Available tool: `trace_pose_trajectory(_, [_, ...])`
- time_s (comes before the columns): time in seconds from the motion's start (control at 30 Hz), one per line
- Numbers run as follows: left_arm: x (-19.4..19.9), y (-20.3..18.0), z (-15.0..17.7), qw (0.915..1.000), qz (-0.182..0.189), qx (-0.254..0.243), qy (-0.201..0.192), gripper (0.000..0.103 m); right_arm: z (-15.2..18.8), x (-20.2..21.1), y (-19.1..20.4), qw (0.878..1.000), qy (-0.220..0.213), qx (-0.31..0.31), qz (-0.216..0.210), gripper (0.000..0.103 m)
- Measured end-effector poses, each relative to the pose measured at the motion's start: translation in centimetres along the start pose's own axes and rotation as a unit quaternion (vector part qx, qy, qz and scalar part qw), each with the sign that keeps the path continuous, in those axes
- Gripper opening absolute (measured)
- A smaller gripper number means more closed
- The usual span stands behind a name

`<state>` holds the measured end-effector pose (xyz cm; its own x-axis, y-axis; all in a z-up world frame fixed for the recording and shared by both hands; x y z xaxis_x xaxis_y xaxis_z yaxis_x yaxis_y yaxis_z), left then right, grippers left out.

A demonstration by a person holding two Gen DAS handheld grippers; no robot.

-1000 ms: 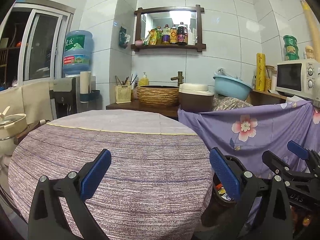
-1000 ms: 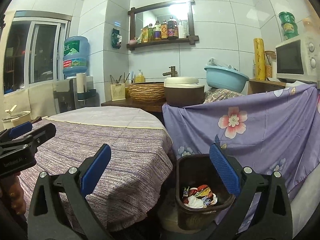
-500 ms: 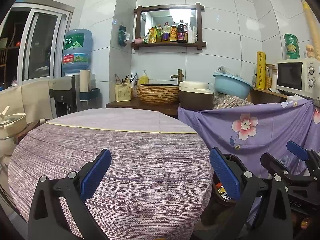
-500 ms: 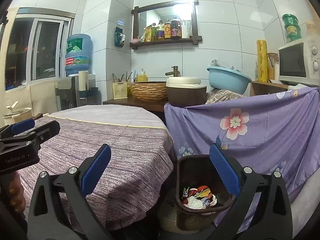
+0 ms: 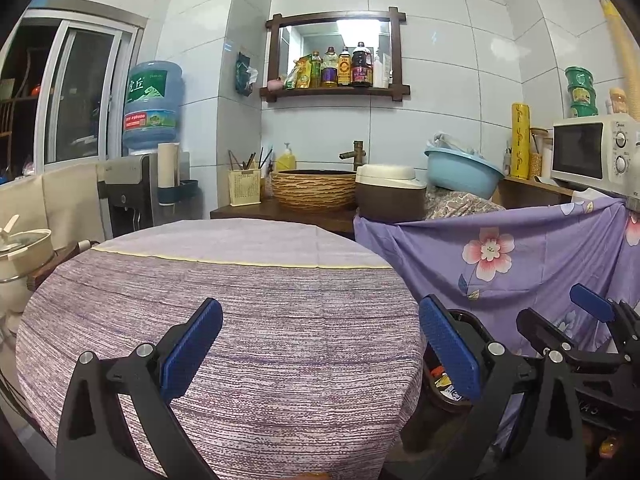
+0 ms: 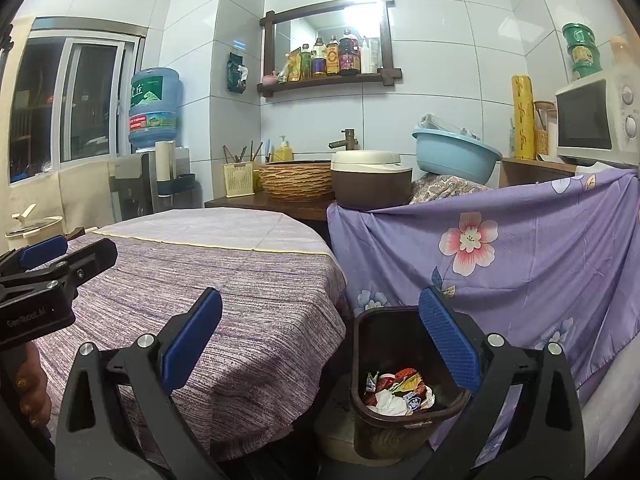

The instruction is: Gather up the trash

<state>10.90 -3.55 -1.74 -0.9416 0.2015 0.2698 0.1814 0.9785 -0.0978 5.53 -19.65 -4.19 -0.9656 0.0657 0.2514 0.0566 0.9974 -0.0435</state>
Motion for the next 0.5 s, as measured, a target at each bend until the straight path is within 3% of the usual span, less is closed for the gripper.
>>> trace_pose_trajectory(0.5, [0.42,-0.33,-0.23,0.9998,0.011,-0.003,-0.014,0.098,0.42,-0.13,-0.11,1.000,0.002,-0.007,0.003,0.097])
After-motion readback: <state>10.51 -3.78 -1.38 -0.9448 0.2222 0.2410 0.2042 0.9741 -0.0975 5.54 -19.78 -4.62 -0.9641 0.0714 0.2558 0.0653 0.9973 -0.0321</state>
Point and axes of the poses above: each gripper's, at about its wrist camera, not at the fingertips, and x roughly against the way its jaws point, y to its left, z to its underside, the point moved 10 cm from there along -x, roughly the way its jaws point, and after that the axes turned 4 degrees about x, right-handed, at the moved point
